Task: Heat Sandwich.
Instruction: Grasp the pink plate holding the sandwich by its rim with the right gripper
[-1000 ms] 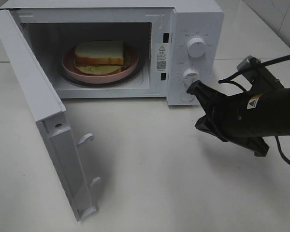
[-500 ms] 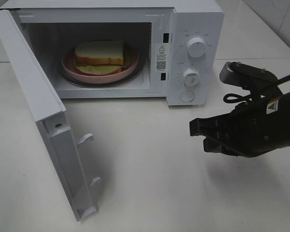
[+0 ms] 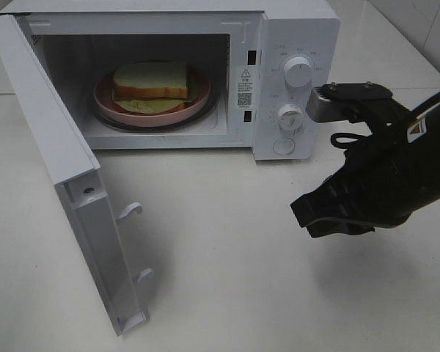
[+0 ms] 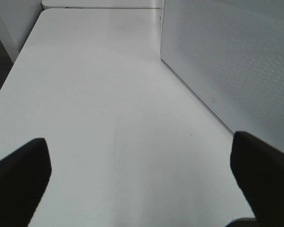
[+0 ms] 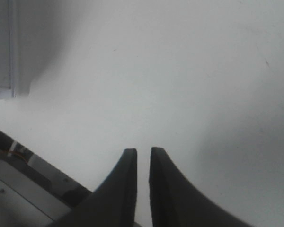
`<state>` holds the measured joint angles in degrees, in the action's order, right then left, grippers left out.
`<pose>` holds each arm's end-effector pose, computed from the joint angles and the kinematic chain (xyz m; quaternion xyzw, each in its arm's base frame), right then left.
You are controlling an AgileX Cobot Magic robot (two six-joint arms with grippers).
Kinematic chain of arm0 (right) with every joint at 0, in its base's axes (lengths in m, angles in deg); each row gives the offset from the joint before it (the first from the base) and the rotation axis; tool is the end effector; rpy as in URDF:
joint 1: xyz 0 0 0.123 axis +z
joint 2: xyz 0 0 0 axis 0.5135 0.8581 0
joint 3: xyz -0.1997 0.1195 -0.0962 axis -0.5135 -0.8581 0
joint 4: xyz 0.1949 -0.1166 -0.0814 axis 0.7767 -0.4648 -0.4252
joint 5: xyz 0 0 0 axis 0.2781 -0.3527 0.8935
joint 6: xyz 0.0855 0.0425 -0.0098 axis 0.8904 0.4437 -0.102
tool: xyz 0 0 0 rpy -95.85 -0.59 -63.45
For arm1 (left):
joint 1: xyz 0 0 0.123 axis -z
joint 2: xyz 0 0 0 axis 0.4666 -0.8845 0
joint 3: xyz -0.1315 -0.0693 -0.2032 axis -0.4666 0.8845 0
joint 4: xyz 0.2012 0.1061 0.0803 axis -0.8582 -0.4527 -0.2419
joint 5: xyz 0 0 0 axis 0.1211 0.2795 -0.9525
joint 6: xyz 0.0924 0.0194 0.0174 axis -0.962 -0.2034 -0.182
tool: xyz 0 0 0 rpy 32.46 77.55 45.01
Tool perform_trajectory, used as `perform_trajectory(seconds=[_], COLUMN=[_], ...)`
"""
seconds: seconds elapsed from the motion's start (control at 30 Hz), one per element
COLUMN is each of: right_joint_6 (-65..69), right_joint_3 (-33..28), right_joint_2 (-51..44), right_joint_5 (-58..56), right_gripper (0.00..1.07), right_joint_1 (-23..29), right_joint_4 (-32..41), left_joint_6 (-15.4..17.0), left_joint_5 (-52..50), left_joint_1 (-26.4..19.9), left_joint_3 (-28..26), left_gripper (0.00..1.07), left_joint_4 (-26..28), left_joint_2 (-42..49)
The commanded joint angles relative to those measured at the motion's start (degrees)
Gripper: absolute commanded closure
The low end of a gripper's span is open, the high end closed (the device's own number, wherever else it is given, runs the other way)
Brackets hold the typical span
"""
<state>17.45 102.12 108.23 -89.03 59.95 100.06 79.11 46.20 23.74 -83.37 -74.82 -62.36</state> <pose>0.2060 0.1331 0.1864 -0.2017 0.9431 0.1569 0.2129 0.0202 -0.0047 0.2733 -0.0037 0.8525 -0.0031 0.5227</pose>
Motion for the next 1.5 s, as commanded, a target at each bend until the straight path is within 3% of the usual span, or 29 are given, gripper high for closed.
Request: perform_trajectory(seconds=[0.03,0.33,0.63,0.77,0.87,0.93,0.97,1.03,1.07,1.13,1.5], right_joint_6=[-12.38,-30.08,-36.96,-38.16,-38.16,-38.16,-37.99,-37.64,-37.64,-37.70,-43.95], right_joint_3=[2.75,5.56,5.61,5.61,5.61,5.61,5.61,5.61,5.61,5.61,5.73], right_joint_2=[-0.34,-0.34,-0.34,-0.34,-0.34,-0.34,-0.34,-0.34,-0.34,-0.34,4.01], right_joint_5=[-6.82,-14.38,-15.18,-15.36,-15.18,-15.18,-15.18,-15.18,-15.18,-15.30,-14.38], right_gripper=[0.92,0.89,0.85,0.74,0.54,0.49,0.37,0.26,0.26,0.16,0.17], right_joint_1=[-0.29,-0.29,-0.29,-0.29,-0.29,-0.29,-0.29,-0.29,-0.29,-0.29,3.27], right_joint_4=[-0.46,-6.65,-14.38,-17.36,-18.85,-19.25,-19.25,-19.25,-19.25,-19.25,-21.54], left_joint_6=[0.11,0.11,0.11,0.11,0.11,0.11,0.11,0.11,0.11,0.11,0.11], left_joint_5=[-0.74,-0.74,-0.74,-0.74,-0.74,-0.74,-0.74,-0.74,-0.74,-0.74,-0.74], left_joint_1=[-0.23,-0.23,-0.23,-0.23,-0.23,-0.23,-0.23,-0.23,-0.23,-0.23,-0.23], left_joint_3=[0.06,0.06,0.06,0.06,0.06,0.06,0.06,0.06,0.06,0.06,0.06], left_gripper=[0.09,0.09,0.09,0.09,0.09,0.09,0.09,0.09,0.09,0.09,0.09], left_joint_4=[0.00,0.00,0.00,0.00,0.00,0.00,0.00,0.00,0.00,0.00,0.00], left_joint_2=[0.29,0.29,0.29,0.29,0.29,0.29,0.29,0.29,0.29,0.29,0.29])
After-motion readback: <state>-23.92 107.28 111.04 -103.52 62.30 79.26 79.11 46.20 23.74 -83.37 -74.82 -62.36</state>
